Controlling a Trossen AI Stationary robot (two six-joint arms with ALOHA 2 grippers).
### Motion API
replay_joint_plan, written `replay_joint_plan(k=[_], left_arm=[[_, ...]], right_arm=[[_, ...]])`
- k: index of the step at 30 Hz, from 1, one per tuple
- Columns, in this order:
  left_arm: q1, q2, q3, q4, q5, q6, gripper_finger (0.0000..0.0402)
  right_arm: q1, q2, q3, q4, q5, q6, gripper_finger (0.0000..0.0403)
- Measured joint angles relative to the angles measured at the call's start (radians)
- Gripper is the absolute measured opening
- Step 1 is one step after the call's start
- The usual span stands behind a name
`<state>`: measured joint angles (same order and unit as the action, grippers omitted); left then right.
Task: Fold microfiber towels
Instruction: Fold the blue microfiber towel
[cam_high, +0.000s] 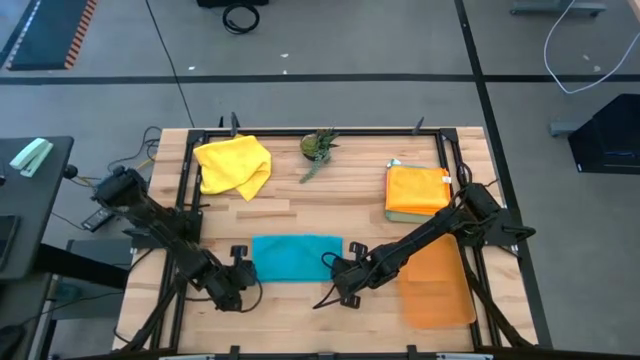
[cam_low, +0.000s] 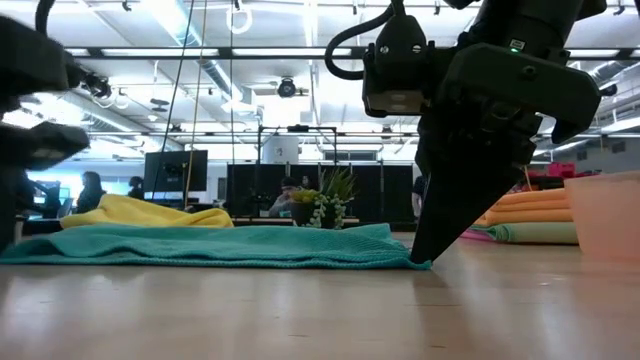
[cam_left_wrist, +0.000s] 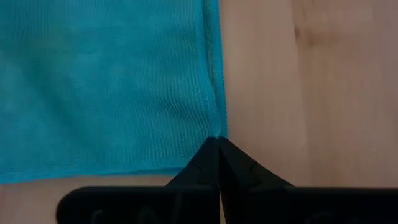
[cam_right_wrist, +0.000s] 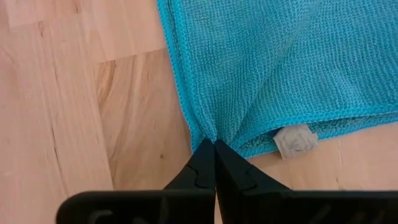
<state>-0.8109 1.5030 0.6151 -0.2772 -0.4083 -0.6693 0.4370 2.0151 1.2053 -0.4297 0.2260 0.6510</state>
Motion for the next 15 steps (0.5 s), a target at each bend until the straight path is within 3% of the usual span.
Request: replay_joint_plan(k=[15], left_arm=[[-0.011,0.030,0.006,-0.060,0.059,-0.046,0.0002]], right_arm=[[-0.003,0.000,0.000,0.000,-0.014,-0.010,0.0003]])
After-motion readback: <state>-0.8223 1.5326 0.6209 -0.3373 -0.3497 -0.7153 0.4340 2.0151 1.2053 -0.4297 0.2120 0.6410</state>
